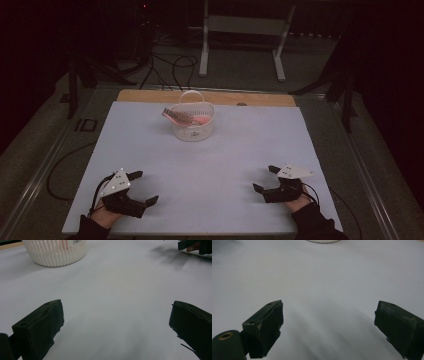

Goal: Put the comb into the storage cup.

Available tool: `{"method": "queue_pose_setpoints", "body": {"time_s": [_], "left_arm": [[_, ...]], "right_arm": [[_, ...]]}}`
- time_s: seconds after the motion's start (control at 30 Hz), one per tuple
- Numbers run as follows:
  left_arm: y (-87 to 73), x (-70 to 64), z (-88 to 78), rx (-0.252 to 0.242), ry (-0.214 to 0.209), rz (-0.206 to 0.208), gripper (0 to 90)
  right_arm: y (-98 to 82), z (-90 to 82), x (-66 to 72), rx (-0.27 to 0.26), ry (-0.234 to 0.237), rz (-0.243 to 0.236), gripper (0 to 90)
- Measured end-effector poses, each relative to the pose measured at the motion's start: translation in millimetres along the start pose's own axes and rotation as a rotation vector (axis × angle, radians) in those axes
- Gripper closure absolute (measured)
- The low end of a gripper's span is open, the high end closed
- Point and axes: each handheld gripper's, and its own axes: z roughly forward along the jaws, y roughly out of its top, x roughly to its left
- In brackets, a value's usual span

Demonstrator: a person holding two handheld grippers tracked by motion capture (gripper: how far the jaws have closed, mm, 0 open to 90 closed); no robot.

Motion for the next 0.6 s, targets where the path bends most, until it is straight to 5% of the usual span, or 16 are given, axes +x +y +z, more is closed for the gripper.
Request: {"method": "queue_pose_setpoints", "body": {"time_s": [0.6], "left_arm": [[0.2,0.7,-0.3,-0.005,-0.004,-0.001,0.1]], "right_arm": [[0.5,3.8,1.6,0.015,-0.007,-0.007,8.2]]}}
